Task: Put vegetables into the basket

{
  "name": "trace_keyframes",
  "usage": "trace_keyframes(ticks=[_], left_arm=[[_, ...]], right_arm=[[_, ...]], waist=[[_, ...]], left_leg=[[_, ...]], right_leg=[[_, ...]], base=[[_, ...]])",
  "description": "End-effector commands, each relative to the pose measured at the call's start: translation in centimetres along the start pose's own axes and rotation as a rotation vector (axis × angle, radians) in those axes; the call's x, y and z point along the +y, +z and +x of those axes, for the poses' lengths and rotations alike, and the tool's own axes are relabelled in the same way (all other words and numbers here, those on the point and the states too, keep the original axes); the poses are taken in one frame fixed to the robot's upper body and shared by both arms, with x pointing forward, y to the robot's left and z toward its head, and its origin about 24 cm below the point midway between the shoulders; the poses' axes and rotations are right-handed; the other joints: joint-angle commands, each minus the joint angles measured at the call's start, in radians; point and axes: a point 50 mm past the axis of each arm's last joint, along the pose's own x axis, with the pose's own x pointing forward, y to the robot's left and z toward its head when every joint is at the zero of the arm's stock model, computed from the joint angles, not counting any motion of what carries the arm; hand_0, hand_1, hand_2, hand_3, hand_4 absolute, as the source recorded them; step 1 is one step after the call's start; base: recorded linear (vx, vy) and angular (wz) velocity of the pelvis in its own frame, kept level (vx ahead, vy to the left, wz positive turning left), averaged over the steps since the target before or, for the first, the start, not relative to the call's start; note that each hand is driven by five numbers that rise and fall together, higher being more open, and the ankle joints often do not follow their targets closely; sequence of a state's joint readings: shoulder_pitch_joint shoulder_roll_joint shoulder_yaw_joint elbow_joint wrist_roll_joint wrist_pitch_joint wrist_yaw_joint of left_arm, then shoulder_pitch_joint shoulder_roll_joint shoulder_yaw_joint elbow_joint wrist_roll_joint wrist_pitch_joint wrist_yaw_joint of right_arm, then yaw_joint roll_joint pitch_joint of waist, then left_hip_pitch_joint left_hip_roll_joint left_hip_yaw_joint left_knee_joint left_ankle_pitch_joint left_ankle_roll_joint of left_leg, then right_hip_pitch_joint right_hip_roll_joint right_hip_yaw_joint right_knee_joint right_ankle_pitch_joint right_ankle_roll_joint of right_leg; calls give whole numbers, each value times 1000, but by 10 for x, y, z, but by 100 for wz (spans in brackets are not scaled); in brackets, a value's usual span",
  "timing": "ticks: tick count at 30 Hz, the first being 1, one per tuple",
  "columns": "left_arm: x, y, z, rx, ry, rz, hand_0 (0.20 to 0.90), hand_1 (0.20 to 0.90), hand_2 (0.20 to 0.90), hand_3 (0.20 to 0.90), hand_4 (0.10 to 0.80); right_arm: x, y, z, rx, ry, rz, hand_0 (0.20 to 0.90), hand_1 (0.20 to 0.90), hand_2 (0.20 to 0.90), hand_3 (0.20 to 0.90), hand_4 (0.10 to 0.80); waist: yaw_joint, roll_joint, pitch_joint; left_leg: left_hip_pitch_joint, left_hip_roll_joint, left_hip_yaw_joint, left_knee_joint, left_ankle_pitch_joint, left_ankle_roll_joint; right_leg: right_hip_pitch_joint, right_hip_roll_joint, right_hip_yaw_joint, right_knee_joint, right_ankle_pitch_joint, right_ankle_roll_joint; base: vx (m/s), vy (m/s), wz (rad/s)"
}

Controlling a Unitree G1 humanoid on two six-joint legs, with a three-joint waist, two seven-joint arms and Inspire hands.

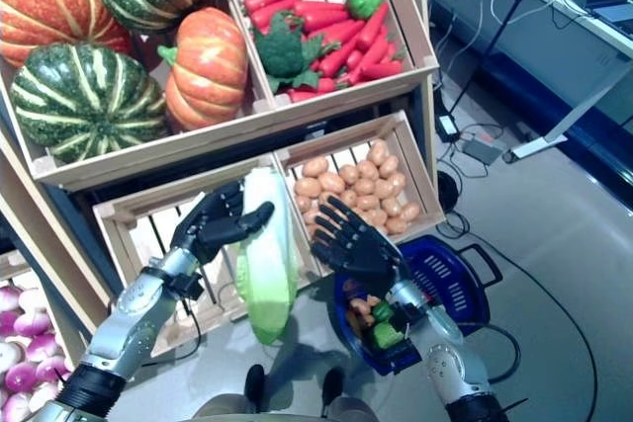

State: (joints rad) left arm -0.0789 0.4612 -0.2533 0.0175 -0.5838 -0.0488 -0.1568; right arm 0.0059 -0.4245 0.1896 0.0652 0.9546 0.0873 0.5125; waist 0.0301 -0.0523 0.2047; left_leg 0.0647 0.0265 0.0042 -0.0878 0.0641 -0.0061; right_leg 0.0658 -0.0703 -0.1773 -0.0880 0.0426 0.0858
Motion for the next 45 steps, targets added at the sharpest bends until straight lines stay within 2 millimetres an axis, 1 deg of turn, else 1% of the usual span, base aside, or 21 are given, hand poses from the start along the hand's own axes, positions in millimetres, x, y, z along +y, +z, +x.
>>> trace_keyframes(ticks=[1, 4, 6, 7, 9, 12, 16, 19, 20, 26, 32, 34, 37, 42, 45], left_arm=[[-21, 45, 18, -219, -159, 26, 300, 300, 300, 300, 400], [-26, 46, 18, -225, -171, 18, 300, 300, 300, 300, 400], [-28, 47, 18, -229, -177, 21, 300, 300, 300, 300, 400], [-28, 47, 18, -230, -180, 16, 300, 300, 300, 300, 400], [-28, 47, 17, -231, -190, 13, 300, 300, 300, 300, 400], [-31, 49, 17, -231, -197, 3, 300, 300, 300, 300, 400], [-31, 48, 16, -233, -193, -15, 300, 300, 300, 300, 400], [-30, 47, 14, -239, -187, -31, 300, 300, 300, 300, 400], [-30, 47, 13, -240, -188, -35, 300, 300, 300, 300, 400], [-30, 47, 13, -242, -188, -83, 300, 300, 300, 300, 400], [-32, 47, 12, -261, -186, -98, 300, 300, 300, 300, 400], [-32, 49, 11, -279, -188, -100, 300, 300, 300, 300, 400], [-31, 58, 9, -335, -174, -83, 300, 300, 300, 300, 400], [-24, 75, 4, -422, -152, -81, 300, 300, 300, 300, 400], [-23, 79, 2, -443, -152, -88, 300, 300, 300, 300, 400]], right_arm=[[27, 25, 19, -89, 222, 13, 900, 900, 900, 900, 800], [35, 21, 24, -41, 251, -2, 900, 900, 900, 900, 800], [42, 17, 25, -7, 288, 67, 900, 900, 900, 900, 800], [45, 9, 25, 47, 319, 133, 900, 900, 900, 900, 800], [49, 1, 26, 111, 353, 135, 900, 900, 900, 900, 800], [51, -1, 26, 147, 336, 89, 900, 900, 900, 900, 800], [45, -6, 25, 209, 277, 39, 900, 900, 900, 900, 800], [36, -19, 14, 333, 232, 14, 900, 900, 900, 900, 800], [34, -21, 12, 348, 222, 16, 900, 900, 900, 900, 800], [31, -28, 7, 409, 222, 46, 900, 900, 900, 900, 800], [24, -33, 5, 421, 149, 20, 900, 900, 900, 900, 800], [21, -35, 3, 414, 111, 35, 900, 900, 900, 900, 800], [18, -40, 1, 421, 65, 50, 900, 900, 900, 900, 800], [10, -40, -7, 409, 13, 69, 900, 900, 900, 900, 800], [9, -39, -8, 397, 2, 74, 900, 900, 900, 900, 800]], waist=[[20, -22, -107], [21, -20, -112], [22, -19, -116], [23, -18, -118], [26, -19, -123], [27, -18, -127], [25, -19, -133], [19, -19, -135], [19, -20, -135], [17, -21, -141], [13, -20, -148], [11, -18, -150], [10, -16, -150], [10, -17, -149], [9, -18, -148]], left_leg=[[0, -20, -8, 32, -83, -1], [10, -18, -9, 22, -84, -1], [14, -16, -8, 19, -83, -1], [16, -15, -8, 18, -83, -2], [17, -13, -9, 16, -82, -5], [16, -11, -11, 15, -80, -9], [14, -9, -16, 12, -75, -13], [16, -5, -15, 7, -71, -14], [17, -4, -14, 6, -70, -15], [16, 0, -13, 1, -66, -19], [16, 3, -13, 1, -64, -21], [15, 3, -13, 1, -64, -21], [13, 3, -14, 1, -64, -20], [13, 5, -16, 1, -65, -23], [11, 6, -18, 1, -65, -24]], right_leg=[[-17, -95, -12, 37, 41, 83], [-7, -95, -10, 31, 37, 82], [-2, -96, -11, 27, 36, 82], [1, -96, -11, 26, 35, 82], [6, -96, -15, 21, 34, 82], [7, -97, -16, 18, 34, 81], [7, -96, -13, 16, 35, 80], [6, -94, -8, 15, 37, 79], [6, -94, -8, 14, 37, 79], [9, -91, -6, 8, 38, 77], [10, -89, 2, 7, 36, 74], [9, -88, 5, 7, 35, 73], [8, -87, 10, 7, 33, 71], [10, -88, 11, 5, 32, 69], [10, -87, 12, 5, 31, 69]], base=[[0, 0, 0], [0, 0, 0], [0, 0, 0], [0, 0, 0], [0, 0, 0], [0, 0, 0], [0, 0, 0], [0, 0, 0], [0, 0, 0], [0, 0, 0], [0, 0, 0], [0, 0, 0], [0, 0, 0], [0, 0, 0], [0, 0, 0]])
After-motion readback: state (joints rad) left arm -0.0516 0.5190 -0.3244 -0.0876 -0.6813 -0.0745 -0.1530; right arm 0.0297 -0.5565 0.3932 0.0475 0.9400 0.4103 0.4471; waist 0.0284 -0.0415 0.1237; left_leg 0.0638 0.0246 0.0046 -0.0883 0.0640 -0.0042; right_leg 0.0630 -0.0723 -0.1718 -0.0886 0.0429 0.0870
